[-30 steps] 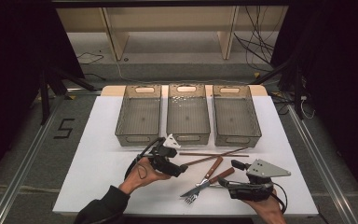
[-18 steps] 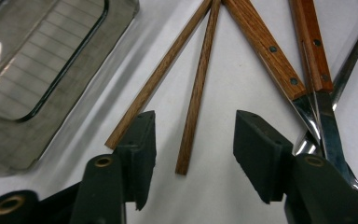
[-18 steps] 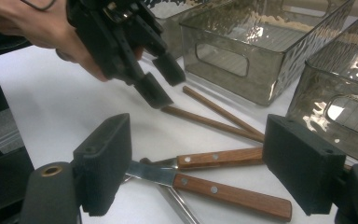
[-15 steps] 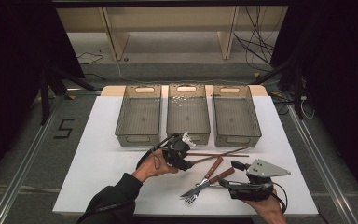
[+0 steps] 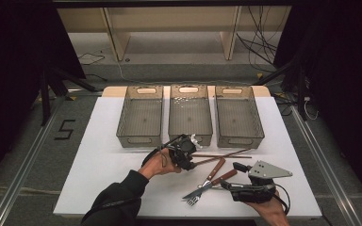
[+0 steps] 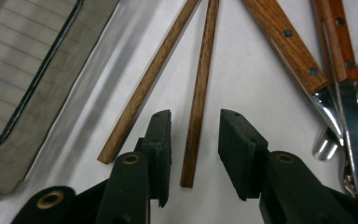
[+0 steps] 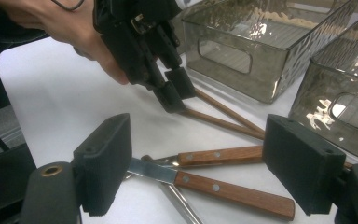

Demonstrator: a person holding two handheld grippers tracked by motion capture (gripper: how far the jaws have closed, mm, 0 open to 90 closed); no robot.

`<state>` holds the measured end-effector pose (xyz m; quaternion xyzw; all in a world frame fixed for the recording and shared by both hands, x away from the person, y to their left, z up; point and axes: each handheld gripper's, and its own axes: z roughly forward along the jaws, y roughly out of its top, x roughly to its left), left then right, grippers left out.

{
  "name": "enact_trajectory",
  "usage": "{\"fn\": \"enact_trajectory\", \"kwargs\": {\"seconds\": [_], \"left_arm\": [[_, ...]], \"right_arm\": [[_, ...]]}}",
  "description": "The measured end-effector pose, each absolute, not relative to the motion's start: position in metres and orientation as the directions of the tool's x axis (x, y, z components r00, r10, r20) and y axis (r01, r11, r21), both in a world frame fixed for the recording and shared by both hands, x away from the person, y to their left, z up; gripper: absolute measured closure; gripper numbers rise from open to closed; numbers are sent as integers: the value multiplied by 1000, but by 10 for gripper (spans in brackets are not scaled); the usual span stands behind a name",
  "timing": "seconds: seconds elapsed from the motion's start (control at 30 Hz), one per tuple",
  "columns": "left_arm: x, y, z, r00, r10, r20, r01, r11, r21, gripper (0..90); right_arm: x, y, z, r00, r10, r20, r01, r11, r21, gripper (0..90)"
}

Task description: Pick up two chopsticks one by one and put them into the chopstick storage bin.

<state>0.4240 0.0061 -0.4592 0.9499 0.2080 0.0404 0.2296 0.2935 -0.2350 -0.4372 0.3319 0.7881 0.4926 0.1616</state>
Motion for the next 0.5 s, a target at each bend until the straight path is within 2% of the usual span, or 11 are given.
{"fn": "enact_trajectory", "kwargs": {"seconds": [0.5], "left_arm": [[429,-8,-461,936,351,-6,329,-872,363,738]], "right_arm": [[294,-235,-438,-729,681,77,369,295,881,249]]}}
